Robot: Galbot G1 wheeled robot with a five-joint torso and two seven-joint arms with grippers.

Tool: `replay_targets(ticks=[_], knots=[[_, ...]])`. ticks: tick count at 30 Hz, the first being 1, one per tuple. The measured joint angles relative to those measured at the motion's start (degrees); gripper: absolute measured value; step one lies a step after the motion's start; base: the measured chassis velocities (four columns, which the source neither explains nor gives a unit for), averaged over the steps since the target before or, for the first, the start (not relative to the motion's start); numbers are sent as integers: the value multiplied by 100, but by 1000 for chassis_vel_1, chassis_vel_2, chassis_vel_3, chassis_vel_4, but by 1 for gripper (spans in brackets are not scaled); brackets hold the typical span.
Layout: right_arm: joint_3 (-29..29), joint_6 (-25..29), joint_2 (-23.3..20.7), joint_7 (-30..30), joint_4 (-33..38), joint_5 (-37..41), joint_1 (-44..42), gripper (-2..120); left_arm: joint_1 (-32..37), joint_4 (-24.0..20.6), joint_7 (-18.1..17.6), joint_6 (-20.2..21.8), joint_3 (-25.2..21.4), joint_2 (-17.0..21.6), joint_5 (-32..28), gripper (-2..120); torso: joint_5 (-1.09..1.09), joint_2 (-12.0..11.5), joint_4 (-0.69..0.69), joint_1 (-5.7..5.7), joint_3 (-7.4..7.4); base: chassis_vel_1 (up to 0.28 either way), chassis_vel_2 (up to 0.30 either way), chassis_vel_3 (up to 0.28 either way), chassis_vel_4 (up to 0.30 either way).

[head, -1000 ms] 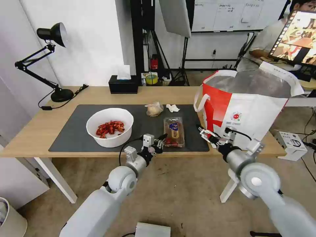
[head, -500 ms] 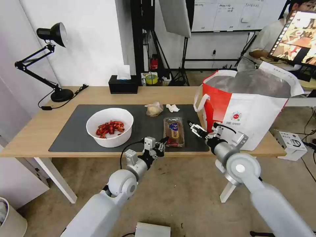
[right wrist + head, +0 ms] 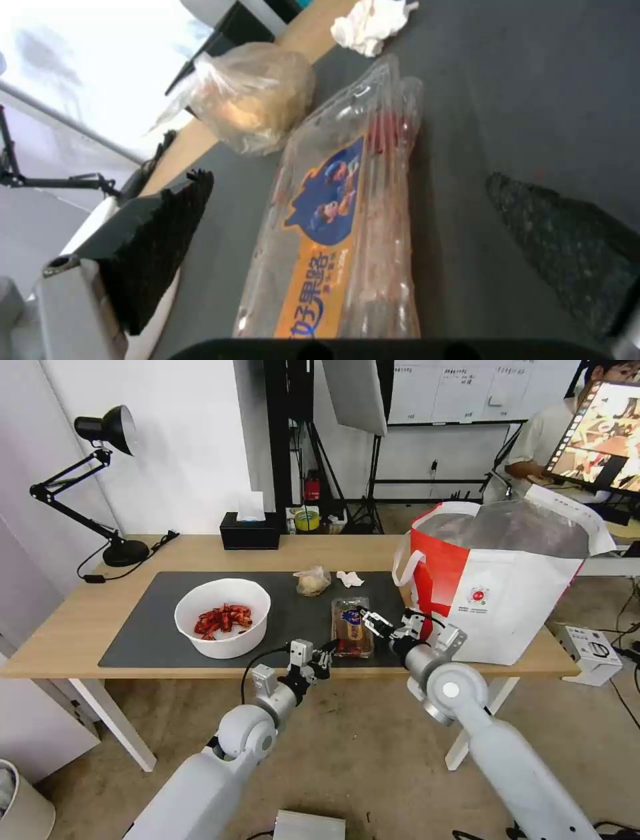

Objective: Pick up the trash from the table and place it into the takeout bag.

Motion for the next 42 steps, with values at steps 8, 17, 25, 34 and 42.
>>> replay_targets(ticks=[8,17,25,34,42], knots=[[-56,-14,94,-61,-168,-27,44,100,73,-7,31,-6,2,-14,-4,0,0,0,0,0,0,0,0,0,0],[-123,-35,160,-75,-291,-29,155,100,92,-16,46,-9,-15,-1,-2,0,1,0,0,0,-1,0,0,0,0],[-184,-90,168,-115,-357,-26,222,82,91,-12,46,-9,-15,1,-2,0,0,0,0,-1,-1,0,0,0,0],[-179,-96,143,-165,-358,-22,120,44,119,-10,46,-10,-36,-19,-12,0,1,0,0,0,-1,0,0,0,0],[-153,-96,144,-169,-353,-28,94,11,112,18,41,-10,-44,-56,-21,0,1,0,0,0,-1,0,0,0,0]])
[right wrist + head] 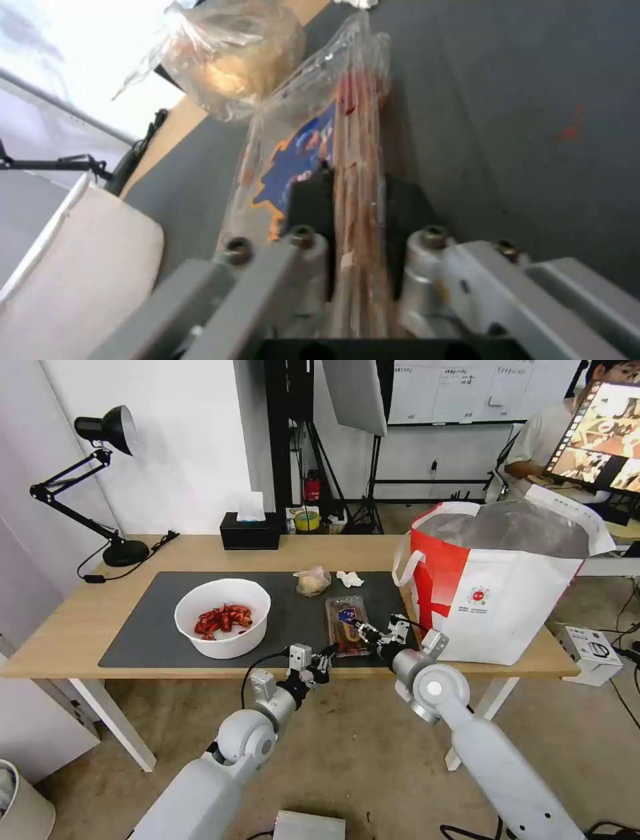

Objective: Pick up the trash from the table and place it into the takeout bag.

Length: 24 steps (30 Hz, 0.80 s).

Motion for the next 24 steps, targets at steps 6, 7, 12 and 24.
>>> replay_targets(ticks=[6,7,12,24], knots=[[3,0,5,2,-16,7,21,0,4,3,-12,0,-11,-11,0,0,0,0,0,0,0,0,0,0,0],[5,0,6,4,-18,11,21,0,10,3,-12,0,-18,-11,0,0,0,0,0,0,0,0,0,0,0],[9,0,6,7,-25,17,12,0,25,0,-12,0,-45,-11,-2,0,0,0,0,0,0,0,0,0,0],[19,17,4,11,13,29,-9,0,115,-155,-40,5,-186,4,-148,12,0,0,0,0,1,0,0,0,0]])
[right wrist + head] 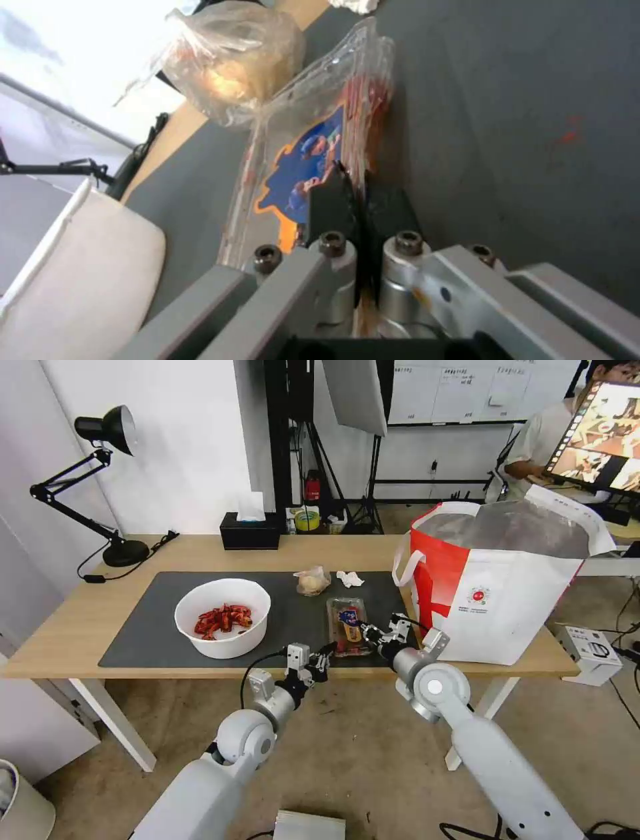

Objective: Pick up the trash from the table and place it into the takeout bag.

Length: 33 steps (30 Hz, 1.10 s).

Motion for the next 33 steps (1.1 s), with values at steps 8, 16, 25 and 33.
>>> replay_targets(ticks=[8,16,25,33], knots=[[0,14,-88,-96,80,-8,-7,0,114,-212,-131,17,-215,51,-278,42,0,0,0,0,0,0,0,0,0],[25,35,-199,-145,254,7,-61,0,360,-539,-235,61,-580,105,-510,70,0,0,0,0,0,0,0,0,0],[114,46,-410,-234,678,100,-261,0,1120,-1183,-343,124,-1358,217,-749,99,0,0,1,0,-1,0,0,0,0],[297,52,-655,-257,1085,357,-413,0,1787,-1601,-353,126,-1971,232,-764,100,0,0,1,0,-1,0,0,0,0]])
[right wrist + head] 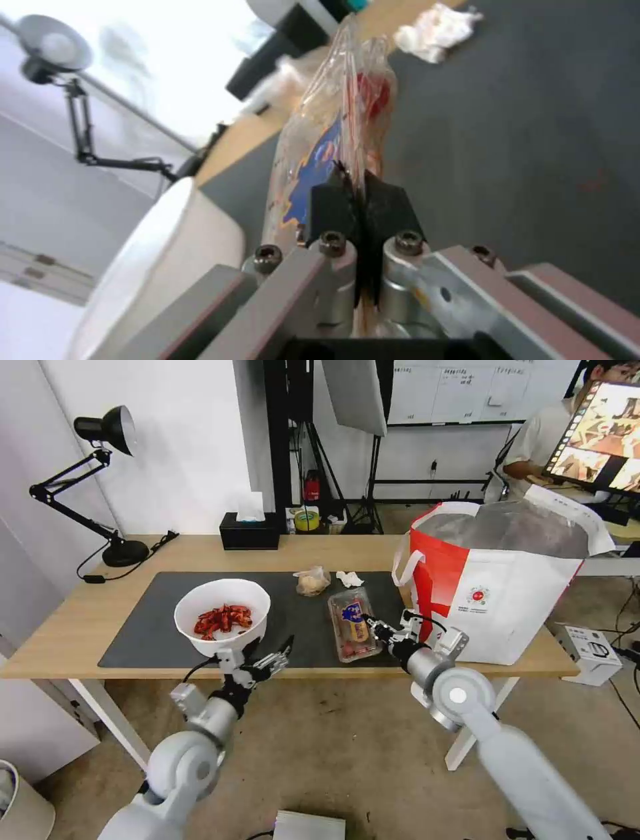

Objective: Pick up the trash from the table and place it into the takeout bag.

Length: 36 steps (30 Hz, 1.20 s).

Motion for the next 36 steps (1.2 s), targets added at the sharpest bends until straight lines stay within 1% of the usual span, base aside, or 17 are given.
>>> replay_targets(ticks=[2,6,9,14,16,18,20,24,26,29,36], knots=[[97,1,-66,-12,187,40,-68,0,122,-110,0,6,-172,12,-2,100,0,0,0,0,0,0,0,0,0],[204,0,-109,-54,384,64,-158,0,218,-195,7,15,-303,39,-8,100,0,0,-1,0,0,0,0,0,0],[408,0,-242,-82,760,240,-305,0,381,-325,20,19,-480,68,-14,100,0,0,-1,0,0,0,0,0,0],[638,0,-435,-118,1084,433,-410,0,574,-436,50,20,-620,73,-13,100,0,0,-1,0,0,0,0,0,0],[853,2,-597,-126,1305,603,-474,0,697,-500,106,20,-718,91,-11,100,1,0,-1,0,0,0,0,0,0],[946,4,-658,-127,1376,665,-490,0,729,-508,122,20,-745,98,-9,100,0,0,0,0,0,0,0,0,0],[1272,15,-845,-72,1582,992,-512,0,787,-509,147,20,-794,90,11,100,2,0,-1,0,0,0,0,0,0],[1490,44,-982,2,1698,1243,-467,0,825,-508,156,19,-811,45,27,100,0,0,-1,0,0,0,0,0,0],[1698,90,-1132,72,1780,1518,-366,0,883,-507,176,13,-822,9,59,100,1,0,-1,0,0,0,0,0,0],[1864,112,-1216,136,1826,1802,-250,0,925,-529,192,11,-850,4,71,100,0,0,-1,0,0,0,0,0,0],[2169,142,-1452,266,1725,2307,101,0,1019,-599,203,7,-926,1,74,100,1,0,0,0,1,0,0,0,0]])
